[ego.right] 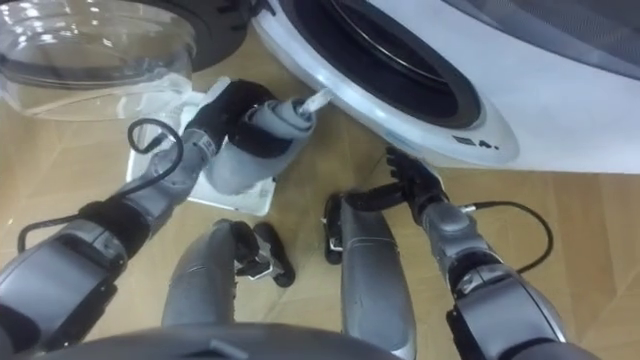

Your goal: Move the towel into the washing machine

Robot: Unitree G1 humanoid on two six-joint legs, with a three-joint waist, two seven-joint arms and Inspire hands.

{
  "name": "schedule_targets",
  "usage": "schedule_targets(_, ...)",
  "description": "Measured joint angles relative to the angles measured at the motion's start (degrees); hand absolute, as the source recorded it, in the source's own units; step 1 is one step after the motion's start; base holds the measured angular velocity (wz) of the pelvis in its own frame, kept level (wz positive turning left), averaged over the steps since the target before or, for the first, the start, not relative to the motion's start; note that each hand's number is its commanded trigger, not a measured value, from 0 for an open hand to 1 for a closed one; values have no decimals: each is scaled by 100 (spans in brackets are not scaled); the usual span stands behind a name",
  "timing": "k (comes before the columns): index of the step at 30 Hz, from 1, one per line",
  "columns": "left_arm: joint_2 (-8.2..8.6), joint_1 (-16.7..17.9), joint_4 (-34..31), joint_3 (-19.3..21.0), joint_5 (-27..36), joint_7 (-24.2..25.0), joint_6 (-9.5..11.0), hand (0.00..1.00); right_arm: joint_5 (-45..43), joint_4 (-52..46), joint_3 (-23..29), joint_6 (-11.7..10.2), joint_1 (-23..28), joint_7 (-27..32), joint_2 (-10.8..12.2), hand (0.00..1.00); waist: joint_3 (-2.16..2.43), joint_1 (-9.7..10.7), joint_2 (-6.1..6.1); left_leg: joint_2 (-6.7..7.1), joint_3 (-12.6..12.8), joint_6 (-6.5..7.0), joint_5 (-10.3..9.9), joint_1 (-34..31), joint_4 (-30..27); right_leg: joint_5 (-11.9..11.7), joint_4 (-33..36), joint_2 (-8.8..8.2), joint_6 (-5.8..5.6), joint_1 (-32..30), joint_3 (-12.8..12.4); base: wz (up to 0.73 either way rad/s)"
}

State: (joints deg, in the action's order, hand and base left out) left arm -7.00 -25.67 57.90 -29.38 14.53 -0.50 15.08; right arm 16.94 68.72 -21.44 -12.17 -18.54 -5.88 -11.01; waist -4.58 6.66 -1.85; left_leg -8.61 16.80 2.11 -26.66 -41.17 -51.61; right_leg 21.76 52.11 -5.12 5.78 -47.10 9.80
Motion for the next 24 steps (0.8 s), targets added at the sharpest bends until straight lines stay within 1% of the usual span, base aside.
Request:
schedule_targets(4,86,85,-144,-8,1093,444,1,100,-149,-282,21,-30,5,-27,75,0,3,-72,4,46,11,22,189,30,235,-197,-265,12,1,35,-7,0)
schedule_targets(5,89,113,-176,-6,1253,503,1,100,-165,-323,21,-30,9,-25,85,0,3,-71,3,50,16,32,209,34,268,-215,-287,10,-2,40,-7,0)
schedule_targets(7,86,248,-285,-5,1982,841,-1,100,-160,-472,20,-31,27,-22,133,0,12,-94,18,77,22,42,261,72,329,-271,-353,6,-11,75,-11,0)
schedule_targets(8,86,269,-290,-5,2187,916,-1,100,-156,-481,21,-31,14,-18,155,0,14,-94,21,79,21,42,261,83,327,-272,-351,3,-12,85,-11,0)
schedule_targets(9,130,298,-306,-5,2557,1041,-3,100,-154,-496,22,-32,-18,-19,197,0,23,-94,24,77,22,45,263,98,323,-281,-360,4,-16,105,-10,0)
schedule_targets(10,138,341,-408,-7,2880,1143,-3,100,-160,-514,23,-42,-58,-36,243,0,41,-93,16,61,22,53,273,91,324,-313,-400,21,-16,112,-4,-3)
schedule_targets(11,142,344,-431,-8,2975,1194,-4,100,-166,-535,22,-45,-70,-46,252,0,49,-94,12,50,22,56,282,84,327,-338,-431,31,-17,117,4,-4)
schedule_targets(13,119,357,-486,-13,3535,1415,-12,100,-148,-717,14,-71,-17,-55,259,0,76,-89,4,36,15,66,317,92,358,-417,-537,72,-26,155,5,-7)
schedule_targets(14,108,365,-493,-10,3664,1461,-12,100,-145,-743,12,-72,3,-57,261,0,77,-89,3,33,13,67,321,123,390,-436,-574,85,-31,188,4,-9)
schedule_targets(15,94,379,-497,-6,3833,1516,-17,100,-142,-790,12,-72,67,-67,264,0,93,-93,0,31,12,68,331,200,432,-471,-650,109,-44,272,1,-8)
schedule_targets(17,61,396,-497,4,4063,1597,-71,100,-132,-840,22,-81,128,-137,267,0,110,-104,8,38,15,71,354,336,546,-519,-763,137,-63,413,-19,-9)
schedule_targets(18,21,400,-497,7,4295,1689,-131,100,-100,-848,24,-81,116,-203,265,0,136,-119,20,49,22,80,365,397,601,-545,-810,142,-75,468,-36,-9)
schedule_targets(19,-18,400,-498,10,4507,1781,-144,100,-89,-886,37,-98,115,-255,256,0,143,-113,21,38,21,86,374,428,609,-577,-856,161,-83,514,-37,-7)
schedule_targets(21,-58,400,-504,30,4686,1917,-147,100,-91,-893,39,-136,97,-321,255,0,158,-121,29,36,21,95,379,435,607,-603,-874,165,-94,529,-38,-2)
schedule_targets(24,-66,401,-505,117,4785,2007,-202,100,-84,-892,78,-156,93,-455,272,0,158,-192,28,8,20,117,393,432,621,-682,-971,207,-98,554,-37,-5)
